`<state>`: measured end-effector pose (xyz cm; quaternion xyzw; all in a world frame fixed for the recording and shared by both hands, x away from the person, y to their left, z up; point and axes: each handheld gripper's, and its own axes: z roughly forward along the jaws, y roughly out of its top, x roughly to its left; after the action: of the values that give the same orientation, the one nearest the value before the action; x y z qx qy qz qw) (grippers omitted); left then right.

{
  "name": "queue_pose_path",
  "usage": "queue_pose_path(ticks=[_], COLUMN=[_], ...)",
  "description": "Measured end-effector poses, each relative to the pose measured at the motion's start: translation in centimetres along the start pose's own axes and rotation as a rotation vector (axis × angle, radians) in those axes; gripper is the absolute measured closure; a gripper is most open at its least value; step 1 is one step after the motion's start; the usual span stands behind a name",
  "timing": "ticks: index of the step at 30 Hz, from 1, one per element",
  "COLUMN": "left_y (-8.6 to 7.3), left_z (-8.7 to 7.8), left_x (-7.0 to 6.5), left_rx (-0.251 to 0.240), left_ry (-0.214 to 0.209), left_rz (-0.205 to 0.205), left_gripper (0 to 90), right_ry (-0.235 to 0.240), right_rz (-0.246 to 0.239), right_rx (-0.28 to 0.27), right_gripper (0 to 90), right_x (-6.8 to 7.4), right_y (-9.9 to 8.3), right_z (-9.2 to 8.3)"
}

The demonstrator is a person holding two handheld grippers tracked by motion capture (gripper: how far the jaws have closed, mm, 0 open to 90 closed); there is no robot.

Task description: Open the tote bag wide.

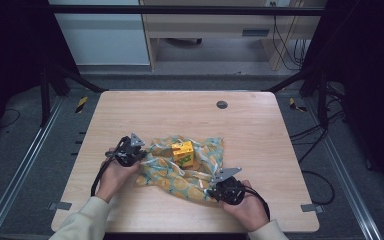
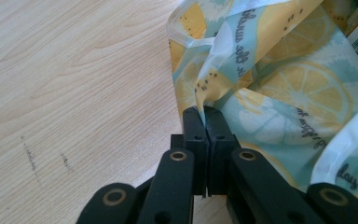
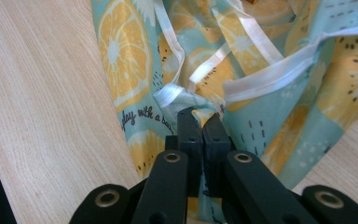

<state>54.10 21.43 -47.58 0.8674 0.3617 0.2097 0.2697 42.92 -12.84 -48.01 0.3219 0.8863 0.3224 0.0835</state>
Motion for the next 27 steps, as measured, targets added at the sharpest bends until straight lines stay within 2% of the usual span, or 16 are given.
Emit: queue_pose_path(ticks=[18, 27], left_y=[-0.46, -0.55], left_z=[0.1, 0.4], left_x=[0.07, 0.31], left_rx=[0.027, 0.031], left_ry=[-0.016, -0.03], left_rz=[0.006, -0.01], left_gripper=[89.2, 88.9], right_ry=[-0.005, 0.001], right_rz=[-0.006, -0.01], right_rx=[0.038, 0.043], right_gripper=[89.3, 89.4], right_x=[0.04, -0.01], right_y=[-0.19, -0.2], right_z=[0.52, 0.71])
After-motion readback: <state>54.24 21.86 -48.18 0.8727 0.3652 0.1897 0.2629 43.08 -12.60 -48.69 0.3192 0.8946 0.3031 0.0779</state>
